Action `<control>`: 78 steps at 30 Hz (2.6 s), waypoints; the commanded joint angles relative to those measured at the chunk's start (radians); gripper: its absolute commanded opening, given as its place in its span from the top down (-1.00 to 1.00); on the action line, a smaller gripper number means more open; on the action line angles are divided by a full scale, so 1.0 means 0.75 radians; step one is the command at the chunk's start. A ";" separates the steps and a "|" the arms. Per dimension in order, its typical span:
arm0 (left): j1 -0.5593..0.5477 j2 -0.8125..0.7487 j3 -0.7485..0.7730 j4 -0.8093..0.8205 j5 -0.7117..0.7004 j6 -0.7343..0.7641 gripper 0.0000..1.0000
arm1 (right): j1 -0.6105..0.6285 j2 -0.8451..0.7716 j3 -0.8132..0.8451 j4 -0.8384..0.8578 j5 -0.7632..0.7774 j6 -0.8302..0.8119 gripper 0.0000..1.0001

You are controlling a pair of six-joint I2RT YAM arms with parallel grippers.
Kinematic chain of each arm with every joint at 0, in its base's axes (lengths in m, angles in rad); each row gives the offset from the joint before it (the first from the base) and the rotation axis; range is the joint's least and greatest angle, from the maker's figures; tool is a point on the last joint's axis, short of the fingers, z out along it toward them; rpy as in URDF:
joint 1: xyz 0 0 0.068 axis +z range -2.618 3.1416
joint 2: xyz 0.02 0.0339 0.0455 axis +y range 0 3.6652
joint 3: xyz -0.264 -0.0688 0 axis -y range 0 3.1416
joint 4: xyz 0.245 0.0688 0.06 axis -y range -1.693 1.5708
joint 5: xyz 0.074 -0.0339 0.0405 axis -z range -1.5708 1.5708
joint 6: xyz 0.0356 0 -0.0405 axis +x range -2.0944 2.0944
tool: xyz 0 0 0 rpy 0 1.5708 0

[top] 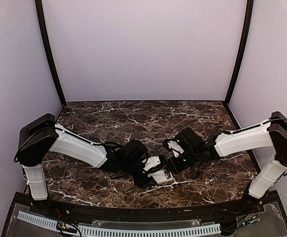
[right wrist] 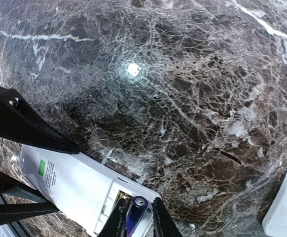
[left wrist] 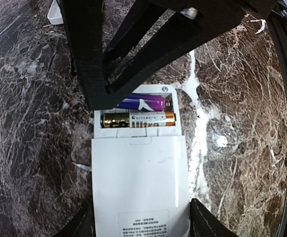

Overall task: Load the batteries into the remote control
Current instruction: Adjust the remote control without the battery cover at the center of the board.

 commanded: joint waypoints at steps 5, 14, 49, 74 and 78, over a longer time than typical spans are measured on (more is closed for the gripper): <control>-0.004 0.019 -0.071 -0.202 -0.012 0.012 -0.26 | -0.086 -0.097 0.063 -0.039 -0.141 -0.044 0.49; -0.003 0.032 -0.078 -0.203 -0.017 0.034 -0.23 | -0.200 0.064 0.142 -0.041 -0.387 -0.103 0.87; -0.004 0.058 0.138 -0.533 0.024 0.590 -0.97 | -0.251 0.025 0.058 -0.103 -0.517 -0.214 0.33; -0.186 -0.129 -0.027 -0.468 -0.048 0.176 0.95 | -0.270 0.331 0.224 -0.114 -0.483 -0.303 1.00; -0.185 -0.104 -0.029 -0.447 -0.145 0.176 1.00 | -0.269 0.317 0.181 -0.112 -0.498 -0.303 1.00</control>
